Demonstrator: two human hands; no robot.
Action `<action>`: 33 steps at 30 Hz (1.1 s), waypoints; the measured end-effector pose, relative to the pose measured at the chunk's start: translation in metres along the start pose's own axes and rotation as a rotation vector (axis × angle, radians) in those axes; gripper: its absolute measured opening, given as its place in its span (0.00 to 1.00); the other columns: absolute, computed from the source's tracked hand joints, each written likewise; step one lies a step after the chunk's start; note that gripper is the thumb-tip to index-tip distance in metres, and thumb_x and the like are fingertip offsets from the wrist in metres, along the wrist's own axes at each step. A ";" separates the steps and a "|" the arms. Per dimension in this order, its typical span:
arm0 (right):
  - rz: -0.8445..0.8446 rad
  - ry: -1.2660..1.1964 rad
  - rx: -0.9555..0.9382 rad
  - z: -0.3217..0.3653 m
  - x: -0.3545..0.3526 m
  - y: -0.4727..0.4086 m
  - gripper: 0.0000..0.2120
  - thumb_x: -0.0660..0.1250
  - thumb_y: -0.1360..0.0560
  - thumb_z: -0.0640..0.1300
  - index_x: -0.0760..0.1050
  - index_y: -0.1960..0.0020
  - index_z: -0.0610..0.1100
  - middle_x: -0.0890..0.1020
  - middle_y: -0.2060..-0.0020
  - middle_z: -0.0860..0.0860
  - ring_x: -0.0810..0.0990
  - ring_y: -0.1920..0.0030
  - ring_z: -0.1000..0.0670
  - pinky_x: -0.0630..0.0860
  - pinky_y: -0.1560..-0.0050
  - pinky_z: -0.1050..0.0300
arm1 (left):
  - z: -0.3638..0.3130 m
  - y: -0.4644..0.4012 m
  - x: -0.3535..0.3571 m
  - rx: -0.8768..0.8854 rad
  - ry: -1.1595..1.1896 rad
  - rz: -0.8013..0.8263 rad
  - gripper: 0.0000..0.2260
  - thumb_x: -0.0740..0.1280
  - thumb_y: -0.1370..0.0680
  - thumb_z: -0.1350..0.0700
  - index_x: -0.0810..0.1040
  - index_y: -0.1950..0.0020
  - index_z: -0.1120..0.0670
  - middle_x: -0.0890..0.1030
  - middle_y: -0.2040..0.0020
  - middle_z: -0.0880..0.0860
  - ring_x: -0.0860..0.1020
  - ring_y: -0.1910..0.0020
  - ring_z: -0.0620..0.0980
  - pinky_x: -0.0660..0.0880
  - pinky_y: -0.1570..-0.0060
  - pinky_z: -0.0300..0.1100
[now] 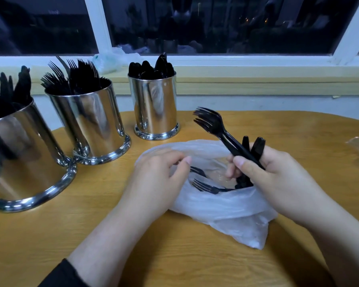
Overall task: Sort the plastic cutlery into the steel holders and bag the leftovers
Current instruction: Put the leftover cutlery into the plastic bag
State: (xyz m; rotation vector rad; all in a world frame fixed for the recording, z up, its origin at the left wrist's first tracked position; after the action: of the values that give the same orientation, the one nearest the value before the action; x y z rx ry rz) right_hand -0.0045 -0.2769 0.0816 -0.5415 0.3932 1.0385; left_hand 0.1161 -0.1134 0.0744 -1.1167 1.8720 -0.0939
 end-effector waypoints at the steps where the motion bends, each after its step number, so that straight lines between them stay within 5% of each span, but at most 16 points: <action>1: -0.008 -0.034 -0.005 0.001 0.003 -0.001 0.10 0.64 0.19 0.47 0.81 0.55 0.46 0.86 0.60 0.53 0.84 0.56 0.53 0.78 0.46 0.46 | -0.006 0.001 -0.002 0.061 0.045 -0.038 0.15 0.63 0.18 0.49 0.81 0.60 0.53 0.78 0.65 0.46 0.76 0.59 0.45 0.71 0.55 0.42; 4: 0.017 -0.096 -0.003 0.002 0.016 -0.004 0.08 0.64 0.18 0.44 0.80 0.53 0.46 0.85 0.62 0.52 0.83 0.58 0.54 0.78 0.49 0.55 | -0.015 0.005 0.000 0.092 0.093 -0.062 0.18 0.61 0.18 0.44 0.83 0.58 0.53 0.81 0.62 0.45 0.79 0.55 0.43 0.72 0.53 0.38; 8: 0.091 -0.199 -0.008 0.007 0.027 -0.003 0.07 0.63 0.18 0.43 0.80 0.49 0.46 0.86 0.61 0.50 0.84 0.57 0.55 0.76 0.52 0.66 | -0.010 0.005 0.000 -0.094 0.309 -0.010 0.09 0.67 0.18 0.47 0.87 0.48 0.46 0.85 0.52 0.36 0.79 0.46 0.32 0.69 0.49 0.25; 13: 0.213 -0.166 -0.072 0.020 0.045 -0.003 0.08 0.62 0.17 0.42 0.80 0.48 0.48 0.85 0.60 0.50 0.82 0.54 0.55 0.74 0.51 0.68 | -0.018 0.004 0.016 -0.285 0.838 0.073 0.09 0.68 0.17 0.53 0.84 0.47 0.56 0.84 0.59 0.54 0.81 0.63 0.47 0.78 0.55 0.35; 16: 0.191 -0.167 -0.113 0.026 0.049 -0.003 0.10 0.60 0.17 0.44 0.78 0.47 0.56 0.84 0.60 0.50 0.81 0.55 0.55 0.73 0.53 0.70 | -0.018 0.004 0.029 -0.342 1.031 0.104 0.15 0.66 0.16 0.49 0.81 0.46 0.62 0.83 0.55 0.66 0.77 0.64 0.58 0.78 0.56 0.53; 23: 0.146 -0.306 -0.058 0.017 0.051 -0.004 0.14 0.59 0.16 0.41 0.78 0.35 0.51 0.85 0.55 0.49 0.84 0.54 0.53 0.77 0.50 0.65 | -0.011 0.004 0.017 -0.411 1.120 -0.094 0.11 0.62 0.15 0.53 0.77 0.51 0.59 0.87 0.51 0.60 0.85 0.53 0.59 0.80 0.51 0.57; 27: 0.146 -0.261 0.011 0.006 0.051 -0.005 0.10 0.64 0.18 0.38 0.81 0.42 0.46 0.87 0.53 0.49 0.85 0.51 0.52 0.79 0.47 0.58 | -0.001 0.004 0.010 -0.456 1.157 -0.178 0.11 0.61 0.14 0.54 0.76 0.50 0.59 0.87 0.54 0.59 0.87 0.53 0.58 0.83 0.48 0.55; 33: -0.005 -0.422 0.070 -0.002 0.039 -0.006 0.09 0.63 0.18 0.38 0.82 0.50 0.40 0.87 0.57 0.47 0.87 0.55 0.50 0.82 0.51 0.60 | 0.018 0.001 0.006 -0.551 1.288 -0.324 0.11 0.59 0.13 0.54 0.74 0.49 0.59 0.82 0.63 0.56 0.86 0.60 0.57 0.85 0.53 0.50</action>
State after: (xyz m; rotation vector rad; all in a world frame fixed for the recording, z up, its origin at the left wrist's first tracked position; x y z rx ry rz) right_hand 0.0186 -0.2531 0.0597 -0.2494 0.0548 1.0983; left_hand 0.1275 -0.1111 0.0598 -2.0191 2.8975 -0.6368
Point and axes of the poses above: each hand's wrist, its own y-axis away from the middle knuckle, its own x-axis out of the palm, z = x × y, the point moved 9 cm from there along -y, towards the middle knuckle
